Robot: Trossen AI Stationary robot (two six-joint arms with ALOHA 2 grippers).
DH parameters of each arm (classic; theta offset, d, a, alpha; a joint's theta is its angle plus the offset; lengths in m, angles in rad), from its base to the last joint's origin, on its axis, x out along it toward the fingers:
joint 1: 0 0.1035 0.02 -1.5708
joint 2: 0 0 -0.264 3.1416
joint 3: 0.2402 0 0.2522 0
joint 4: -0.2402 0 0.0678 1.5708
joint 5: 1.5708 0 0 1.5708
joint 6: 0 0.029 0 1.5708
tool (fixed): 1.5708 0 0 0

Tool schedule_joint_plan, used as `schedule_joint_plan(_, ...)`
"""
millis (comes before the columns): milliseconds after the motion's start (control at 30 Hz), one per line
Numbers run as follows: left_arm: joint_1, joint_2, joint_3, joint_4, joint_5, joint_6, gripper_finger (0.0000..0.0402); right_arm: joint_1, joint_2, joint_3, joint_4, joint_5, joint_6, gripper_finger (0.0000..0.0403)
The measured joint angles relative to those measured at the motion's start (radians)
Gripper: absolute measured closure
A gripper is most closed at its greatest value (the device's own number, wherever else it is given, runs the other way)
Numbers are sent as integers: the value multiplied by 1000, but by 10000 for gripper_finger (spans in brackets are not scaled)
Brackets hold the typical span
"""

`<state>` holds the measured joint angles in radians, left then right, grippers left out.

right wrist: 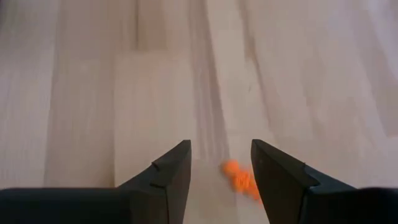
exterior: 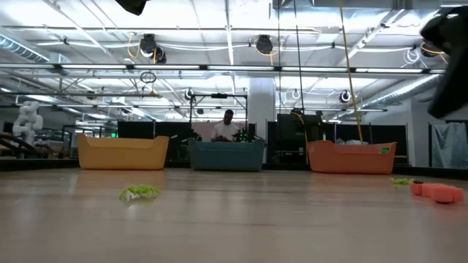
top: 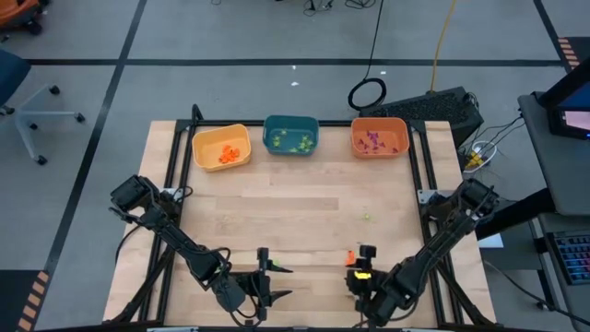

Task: Sort Halloween decoration
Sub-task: Put the orange skeleton toy into the yellow bin

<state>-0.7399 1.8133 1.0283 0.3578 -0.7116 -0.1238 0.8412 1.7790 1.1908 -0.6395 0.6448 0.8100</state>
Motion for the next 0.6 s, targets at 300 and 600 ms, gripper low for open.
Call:
schedule_joint_plan(300, 2, 0, 0, 0, 0, 0, 155, 9, 2, 0, -83, -156, -70, 250)
schedule_joint_plan(600, 2, 0, 0, 1, 0, 0, 155, -81, 2, -29, -98, -233, -283, 250)
